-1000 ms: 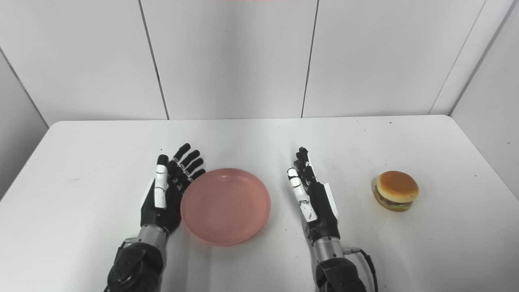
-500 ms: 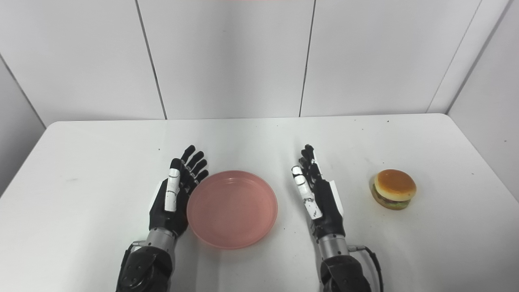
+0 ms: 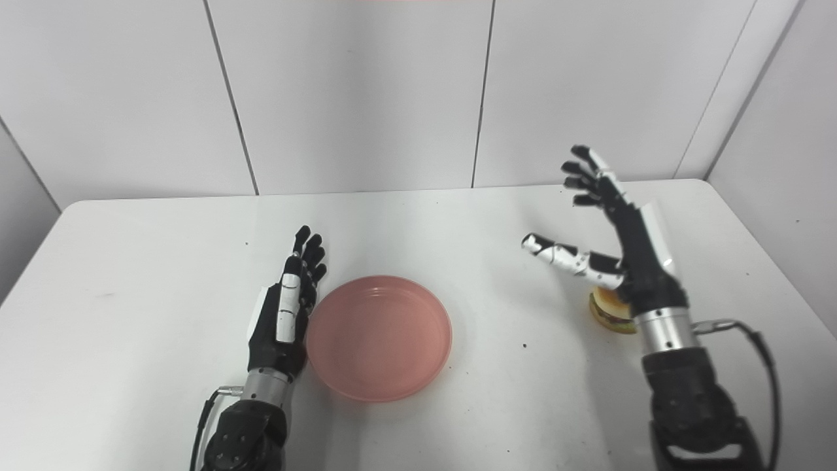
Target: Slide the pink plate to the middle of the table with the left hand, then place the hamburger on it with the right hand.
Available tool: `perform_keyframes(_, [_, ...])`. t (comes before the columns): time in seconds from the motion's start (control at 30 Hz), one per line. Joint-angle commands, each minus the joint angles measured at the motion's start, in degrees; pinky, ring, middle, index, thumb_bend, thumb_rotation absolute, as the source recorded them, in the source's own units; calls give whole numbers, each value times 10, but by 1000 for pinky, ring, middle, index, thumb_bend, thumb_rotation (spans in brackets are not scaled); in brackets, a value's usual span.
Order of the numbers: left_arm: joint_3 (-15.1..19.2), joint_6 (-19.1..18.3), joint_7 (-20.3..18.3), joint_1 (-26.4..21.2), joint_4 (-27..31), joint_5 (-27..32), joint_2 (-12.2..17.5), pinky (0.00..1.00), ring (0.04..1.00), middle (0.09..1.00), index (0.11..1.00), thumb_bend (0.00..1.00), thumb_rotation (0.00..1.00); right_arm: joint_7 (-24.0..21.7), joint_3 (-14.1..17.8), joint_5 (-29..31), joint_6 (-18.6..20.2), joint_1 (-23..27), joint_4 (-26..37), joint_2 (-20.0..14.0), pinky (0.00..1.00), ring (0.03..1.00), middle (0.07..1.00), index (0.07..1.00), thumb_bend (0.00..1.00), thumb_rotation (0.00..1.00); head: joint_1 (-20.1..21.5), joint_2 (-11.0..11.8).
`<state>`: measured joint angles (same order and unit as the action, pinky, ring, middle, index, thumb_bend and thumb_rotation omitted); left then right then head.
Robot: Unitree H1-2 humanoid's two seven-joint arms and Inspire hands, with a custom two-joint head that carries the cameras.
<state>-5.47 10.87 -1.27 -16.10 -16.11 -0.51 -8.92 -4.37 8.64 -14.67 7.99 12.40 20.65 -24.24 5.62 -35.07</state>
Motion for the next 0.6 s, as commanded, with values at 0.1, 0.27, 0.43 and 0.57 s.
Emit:
perform_keyframes(0.1, [-4,9,3,27,-16,-3,0,994,986,979,990,661,1000,-22,5,-70,37,18,18,-70,611,745,774,844,809,300,12,7])
perform_keyframes(0.27, [-3,2,-6,35,-11,2,10,999,989,982,990,689,1000,-47,3,-100,42,17,9,-110,665,754,776,856,840,224,65,18])
perform_keyframes(0.43, [5,5,-13,37,-11,16,16,982,976,976,984,656,1000,-93,-15,-150,84,17,22,-134,708,822,835,847,874,251,87,22])
perform_keyframes(0.57, [15,4,-8,40,-10,29,11,977,960,960,963,651,1000,-140,-39,-195,115,19,16,-162,723,852,863,853,889,302,86,21])
